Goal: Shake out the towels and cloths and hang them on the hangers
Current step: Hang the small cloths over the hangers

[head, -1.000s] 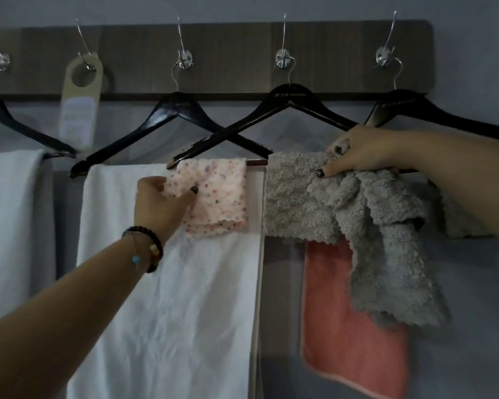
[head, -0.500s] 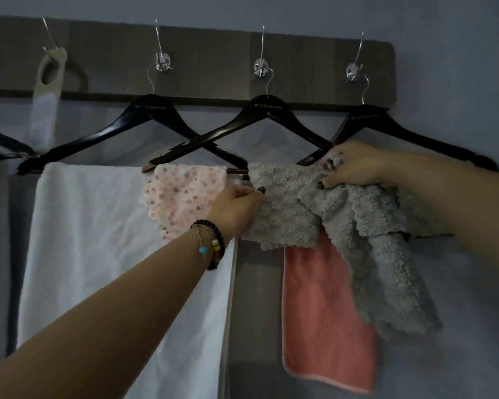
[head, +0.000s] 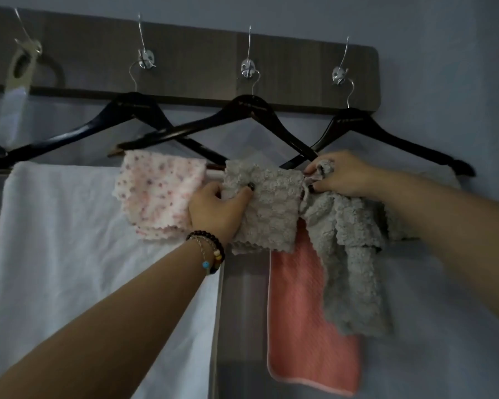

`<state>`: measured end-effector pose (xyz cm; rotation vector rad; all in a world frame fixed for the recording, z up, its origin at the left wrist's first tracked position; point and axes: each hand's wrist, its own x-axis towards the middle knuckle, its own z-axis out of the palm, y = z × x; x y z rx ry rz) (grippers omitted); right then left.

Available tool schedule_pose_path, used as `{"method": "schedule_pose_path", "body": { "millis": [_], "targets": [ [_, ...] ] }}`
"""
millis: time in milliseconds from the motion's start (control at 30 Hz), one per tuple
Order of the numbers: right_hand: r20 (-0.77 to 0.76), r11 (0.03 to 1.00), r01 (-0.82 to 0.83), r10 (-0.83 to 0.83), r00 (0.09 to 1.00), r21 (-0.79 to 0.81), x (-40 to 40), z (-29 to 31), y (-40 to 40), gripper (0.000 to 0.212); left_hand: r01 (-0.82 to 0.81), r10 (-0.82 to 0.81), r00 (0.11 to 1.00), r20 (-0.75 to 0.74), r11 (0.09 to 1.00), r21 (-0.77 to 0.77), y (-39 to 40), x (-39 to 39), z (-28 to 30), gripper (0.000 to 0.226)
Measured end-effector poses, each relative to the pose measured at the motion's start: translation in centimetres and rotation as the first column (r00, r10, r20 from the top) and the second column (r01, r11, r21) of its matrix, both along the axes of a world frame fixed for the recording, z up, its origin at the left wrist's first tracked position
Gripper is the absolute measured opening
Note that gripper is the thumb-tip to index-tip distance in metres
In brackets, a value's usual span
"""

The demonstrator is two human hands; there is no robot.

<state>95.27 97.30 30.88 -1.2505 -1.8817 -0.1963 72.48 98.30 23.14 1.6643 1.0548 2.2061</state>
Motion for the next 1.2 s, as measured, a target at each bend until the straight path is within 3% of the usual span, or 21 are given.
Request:
{"method": "schedule_pose_path", "body": {
  "millis": [100,233,333,467,633,733,833,900,967,1000,1067,1133,1200],
  "targets": [
    [0.118,0.995,0.093,-0.087,0.989,-0.046,0.3,-0.7,0.4,0.030,-0.067,0.064,0.997,0.050,0.997,0.046,0.0,-1.2,-0.2,0.034],
    [0.064,0.999,0.030,-0.030,0.998,0.014,0.1,-1.5,1.0,0.023,-0.184,0.179,0.980,0.085,0.981,0.061,0.0,-2.5,-0.4,0.046],
    [0.103,0.998,0.005,-0.011,0.995,0.063,-0.1,-1.5,1.1,0.016,-0.221,0.206,0.967,0.147,0.970,0.098,-0.7,-2.9,-0.3,0.041],
    [0.089,0.991,0.051,-0.062,0.994,0.123,0.7,-1.1,0.8,0.017,-0.160,0.141,0.960,0.242,0.985,0.060,-1.4,-3.7,-0.2,0.021],
    [0.042,0.988,0.039,-0.046,0.998,0.147,1.8,-1.0,-0.3,0.020,-0.109,0.115,0.984,0.137,0.993,-0.047,-1.5,-3.4,-1.5,0.018],
    [0.005,0.983,-0.035,0.034,0.999,0.180,2.1,-1.3,-1.8,0.019,-0.029,0.043,0.988,0.150,0.995,-0.092,-1.8,-2.2,-3.5,0.053],
    [-0.092,0.974,-0.111,0.132,0.987,0.197,2.3,-2.1,-3.6,0.013,-0.250,0.254,0.967,0.012,0.959,-0.133,-3.6,0.4,-6.4,0.079],
    [-0.198,0.970,-0.154,0.191,0.961,0.188,2.2,-3.0,-4.7,0.009,-0.301,0.302,0.948,-0.100,0.953,0.025,-5.5,2.6,-8.3,0.082],
    [-0.308,0.968,-0.205,0.241,0.920,0.143,2.1,-4.1,-5.7,0.007,-0.094,0.109,0.973,-0.201,0.992,0.082,-6.7,4.4,-9.3,0.081],
    [-0.355,0.966,-0.235,0.258,0.899,0.107,2.1,-4.6,-6.1,0.007,0.065,-0.060,0.976,-0.207,0.998,0.020,-7.3,5.3,-9.3,0.077],
    [-0.390,0.960,-0.280,0.263,0.882,0.014,2.2,-5.6,-6.5,0.014,0.362,-0.377,0.922,-0.091,0.921,-0.143,-8.1,7.0,-8.6,0.062],
    [-0.338,0.956,-0.283,0.241,0.910,-0.079,2.4,-6.5,-6.9,0.022,0.496,-0.514,0.858,-0.020,0.837,-0.229,-8.8,8.5,-7.7,0.032],
    [-0.258,0.950,-0.300,0.268,0.928,-0.091,2.8,-7.1,-7.4,0.010,0.511,-0.525,0.851,-0.027,0.838,-0.192,-9.2,9.3,-6.8,0.005]
  ]
}}
